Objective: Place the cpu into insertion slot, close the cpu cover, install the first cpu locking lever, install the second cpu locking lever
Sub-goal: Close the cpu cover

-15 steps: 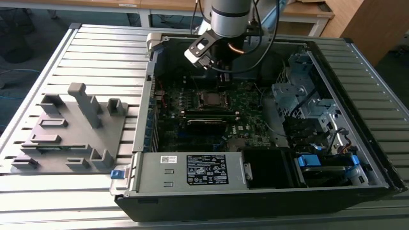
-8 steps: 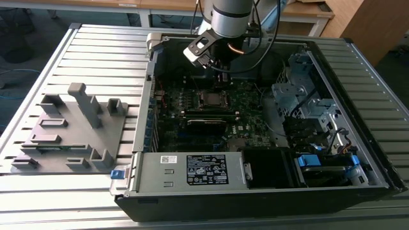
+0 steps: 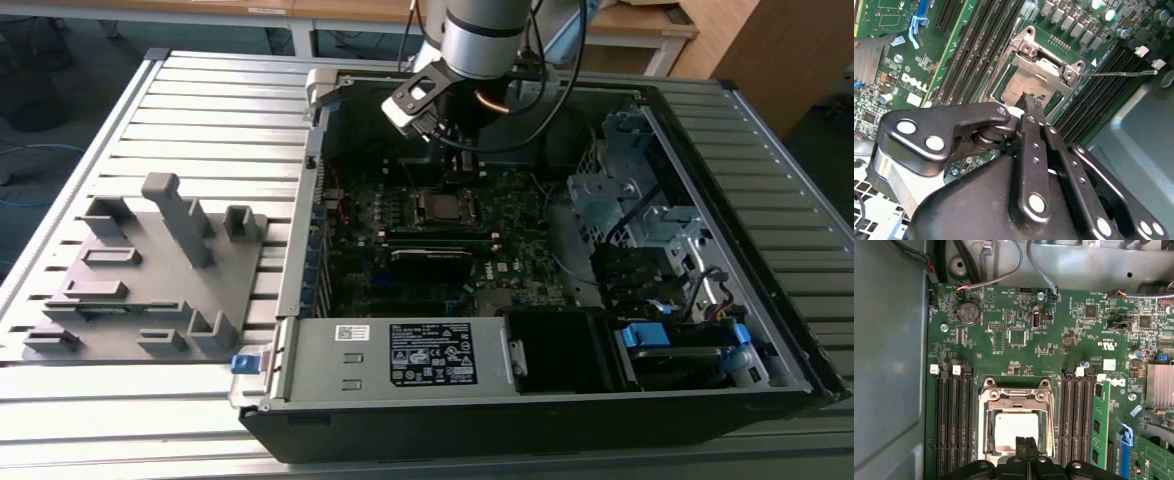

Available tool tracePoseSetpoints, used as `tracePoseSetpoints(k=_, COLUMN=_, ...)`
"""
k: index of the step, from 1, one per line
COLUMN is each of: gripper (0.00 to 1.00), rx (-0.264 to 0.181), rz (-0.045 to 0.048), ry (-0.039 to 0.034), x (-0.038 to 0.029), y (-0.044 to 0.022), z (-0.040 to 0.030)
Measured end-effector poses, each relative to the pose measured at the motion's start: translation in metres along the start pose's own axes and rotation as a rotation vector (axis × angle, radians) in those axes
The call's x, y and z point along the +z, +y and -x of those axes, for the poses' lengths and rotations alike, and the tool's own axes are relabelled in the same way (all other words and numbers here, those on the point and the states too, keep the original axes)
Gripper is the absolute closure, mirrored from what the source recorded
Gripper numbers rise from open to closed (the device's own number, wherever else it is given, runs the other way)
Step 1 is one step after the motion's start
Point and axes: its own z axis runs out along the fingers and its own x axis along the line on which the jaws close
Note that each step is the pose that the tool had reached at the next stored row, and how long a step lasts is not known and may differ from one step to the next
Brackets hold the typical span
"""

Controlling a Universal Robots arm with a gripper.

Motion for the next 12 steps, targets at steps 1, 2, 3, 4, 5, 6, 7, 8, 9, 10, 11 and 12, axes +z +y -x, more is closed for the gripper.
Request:
tracePoseSetpoints(k=1, gripper=0.89, rx=0.000, rz=-0.0020, ry=-0.0004, x=0.0000, y=0.0000, z=0.0000)
tracePoseSetpoints(k=2, gripper=0.89, rx=0.000, rz=-0.0041, ry=-0.0010, x=0.0000, y=0.0000, z=0.0000)
tracePoseSetpoints(k=3, gripper=0.89, rx=0.000, rz=-0.0061, ry=-0.0014, x=0.0000, y=0.0000, z=0.0000)
tracePoseSetpoints(k=4, gripper=0.89, rx=0.000, rz=-0.0059, ry=-0.0008, x=0.0000, y=0.0000, z=0.0000)
tracePoseSetpoints(k=5, gripper=0.89, rx=0.000, rz=-0.0049, ry=0.0008, x=0.0000, y=-0.0001, z=0.0000)
tracePoseSetpoints(k=6, gripper=0.89, rx=0.000, rz=-0.0018, ry=0.0037, x=0.0003, y=-0.0001, z=0.0000)
tracePoseSetpoints(k=7, gripper=0.89, rx=0.000, rz=0.0029, ry=0.0076, x=0.0005, y=-0.0002, z=0.0000)
tracePoseSetpoints(k=8, gripper=0.89, rx=-0.001, rz=0.0084, ry=0.0123, x=0.0006, y=-0.0002, z=0.0000)
tracePoseSetpoints(k=9, gripper=0.89, rx=-0.001, rz=0.0131, ry=0.0157, x=0.0007, y=-0.0002, z=0.0000)
tracePoseSetpoints(k=10, gripper=0.89, rx=-0.001, rz=0.0156, ry=0.0172, x=0.0007, y=-0.0002, z=0.0000)
tracePoseSetpoints(k=11, gripper=0.89, rx=-0.001, rz=0.0165, ry=0.0179, x=0.0008, y=-0.0001, z=-0.0001)
tracePoseSetpoints(k=12, gripper=0.89, rx=-0.001, rz=0.0166, ry=0.0179, x=0.0008, y=-0.0001, z=-0.0001)
